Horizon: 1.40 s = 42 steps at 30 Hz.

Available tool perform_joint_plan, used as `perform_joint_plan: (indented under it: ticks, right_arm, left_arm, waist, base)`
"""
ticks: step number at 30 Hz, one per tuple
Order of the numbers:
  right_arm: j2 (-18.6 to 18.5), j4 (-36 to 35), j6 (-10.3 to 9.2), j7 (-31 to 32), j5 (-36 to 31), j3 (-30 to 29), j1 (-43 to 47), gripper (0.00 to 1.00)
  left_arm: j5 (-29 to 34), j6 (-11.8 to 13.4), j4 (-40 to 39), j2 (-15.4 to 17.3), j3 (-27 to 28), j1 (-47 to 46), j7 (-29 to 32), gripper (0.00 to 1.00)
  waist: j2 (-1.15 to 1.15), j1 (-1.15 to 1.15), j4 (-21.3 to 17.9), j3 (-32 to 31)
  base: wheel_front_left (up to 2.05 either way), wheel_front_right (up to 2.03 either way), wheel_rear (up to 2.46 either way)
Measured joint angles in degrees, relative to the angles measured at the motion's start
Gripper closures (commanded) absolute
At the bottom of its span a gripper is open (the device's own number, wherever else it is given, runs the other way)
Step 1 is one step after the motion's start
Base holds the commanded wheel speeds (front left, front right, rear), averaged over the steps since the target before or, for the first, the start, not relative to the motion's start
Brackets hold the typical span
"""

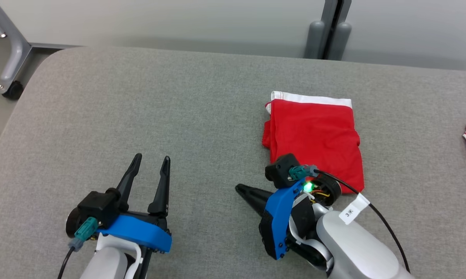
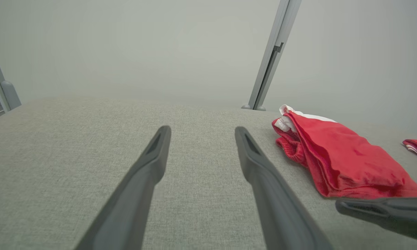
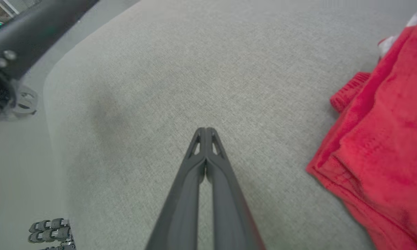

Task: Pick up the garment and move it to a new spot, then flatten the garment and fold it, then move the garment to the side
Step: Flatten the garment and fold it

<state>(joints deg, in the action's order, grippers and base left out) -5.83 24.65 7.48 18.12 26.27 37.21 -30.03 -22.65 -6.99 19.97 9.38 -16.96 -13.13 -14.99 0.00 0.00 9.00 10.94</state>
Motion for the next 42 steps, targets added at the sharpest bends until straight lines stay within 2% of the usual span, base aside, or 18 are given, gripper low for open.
perform_joint_plan:
  ticks: [2,4,6,7,15,18,21,28,33,42]
  right_arm:
    - [-0.9,-3.2,0.01,-0.8,1.7,0.3,0.6,1.0]
    - [-1.8,-5.9,0.0,-2.4,3.0,-2.1,2.0,1.0]
    - [-2.4,-8.1,0.0,-4.8,2.8,-5.8,4.2,0.53]
    - [-2.5,-9.0,0.0,-5.9,2.2,-8.3,5.4,0.0]
    - [-0.1,-17.6,0.0,-12.2,-8.4,-28.3,16.9,0.0]
    - [1.3,-20.9,0.0,-14.4,-11.8,-33.8,20.5,0.0]
    - [2.1,-22.0,0.0,-15.1,-14.3,-36.8,23.3,0.0]
    - [2.7,-18.9,0.0,-18.4,-17.6,-39.3,25.7,0.0]
    - [2.9,-16.4,0.0,-21.5,-19.6,-39.0,25.7,0.0]
    - [2.9,-12.6,0.0,-21.8,-20.7,-35.7,25.5,0.0]
  left_arm:
    - [-0.1,0.3,-0.1,0.2,0.5,0.5,0.0,0.0]
    - [-0.4,0.5,-0.1,0.5,1.2,1.2,0.0,0.0]
    - [-0.6,0.8,-0.2,0.8,1.6,1.7,0.0,0.0]
    - [-0.6,1.0,-0.3,0.9,1.9,2.1,0.0,0.0]
    - [-1.5,2.7,-1.4,2.0,4.2,5.5,0.0,0.0]
    - [-1.7,3.5,-1.7,2.7,5.3,7.2,0.0,0.0]
    - [-2.1,4.0,-2.2,3.0,6.2,8.3,0.0,0.0]
    - [-2.7,5.0,-3.1,3.7,7.6,9.9,0.0,0.0]
    - [-2.6,6.2,-3.2,4.3,7.8,10.9,0.2,0.0]
    - [-2.7,7.0,-4.2,3.9,7.3,11.7,0.7,0.0]
  waist:
    - [0.0,0.0,-0.5,-0.5]
    - [0.0,0.0,-1.0,-1.2]
    - [0.0,0.0,-1.6,-2.0]
    - [0.0,0.0,-2.0,-2.4]
    - [0.01,0.0,-5.6,-5.5]
    - [0.0,-0.01,-7.1,-6.4]
    - [0.0,0.0,-8.8,-7.0]
    - [0.0,0.0,-11.4,-8.1]
    - [0.0,0.0,-12.4,-9.2]
    - [0.0,0.0,-12.4,-9.7]
  base:
    - [0.0,0.0,0.0]
    - [0.0,0.0,0.0]
    - [0.0,0.0,0.0]
    - [0.0,0.0,0.0]
    - [0.0,0.0,0.0]
    - [0.0,0.0,0.0]
    - [0.0,0.0,0.0]
    - [0.0,0.0,0.0]
    - [0.0,0.0,0.0]
    - [0.0,0.0,0.0]
